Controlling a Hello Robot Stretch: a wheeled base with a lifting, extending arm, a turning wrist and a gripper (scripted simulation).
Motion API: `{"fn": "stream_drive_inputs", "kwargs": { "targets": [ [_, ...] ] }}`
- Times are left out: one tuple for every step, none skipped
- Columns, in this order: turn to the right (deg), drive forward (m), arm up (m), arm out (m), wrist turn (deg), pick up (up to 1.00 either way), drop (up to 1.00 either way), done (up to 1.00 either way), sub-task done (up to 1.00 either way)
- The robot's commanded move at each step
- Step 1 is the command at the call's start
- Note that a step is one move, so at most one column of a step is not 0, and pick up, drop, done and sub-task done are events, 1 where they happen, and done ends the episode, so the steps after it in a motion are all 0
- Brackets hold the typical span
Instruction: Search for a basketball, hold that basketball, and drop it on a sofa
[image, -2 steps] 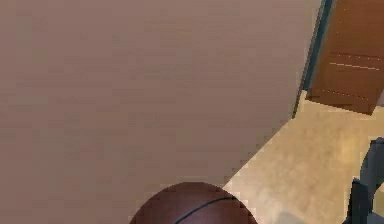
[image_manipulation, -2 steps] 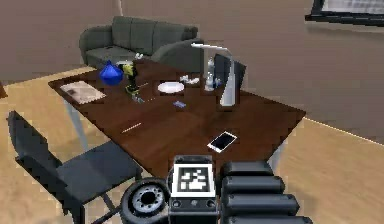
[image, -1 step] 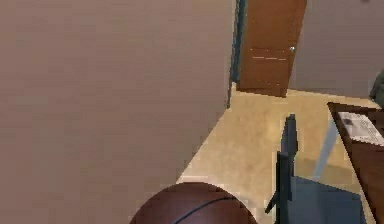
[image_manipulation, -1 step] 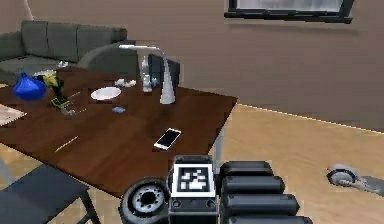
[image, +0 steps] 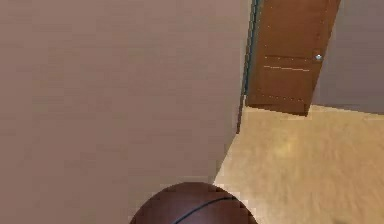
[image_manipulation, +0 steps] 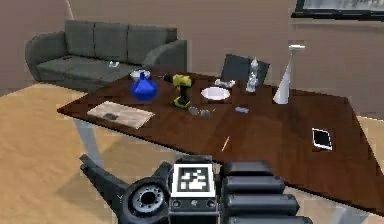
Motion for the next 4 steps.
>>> {"fn": "stream_drive_inputs", "kwargs": {
  "targets": [
    [45.0, 0.0, 0.0, 0.0, 0.0, 0.0, 0.0, 0.0, 0.0],
    [0.0, 0.8, 0.0, 0.0, 0.0, 0.0, 0.0, 0.0, 0.0],
    [9.0, 0.0, 0.0, 0.0, 0.0, 0.0, 0.0, 0.0, 0.0],
    [0.0, 0.1, 0.0, 0.0, 0.0, 0.0, 0.0, 0.0, 0.0]
  ]
}}
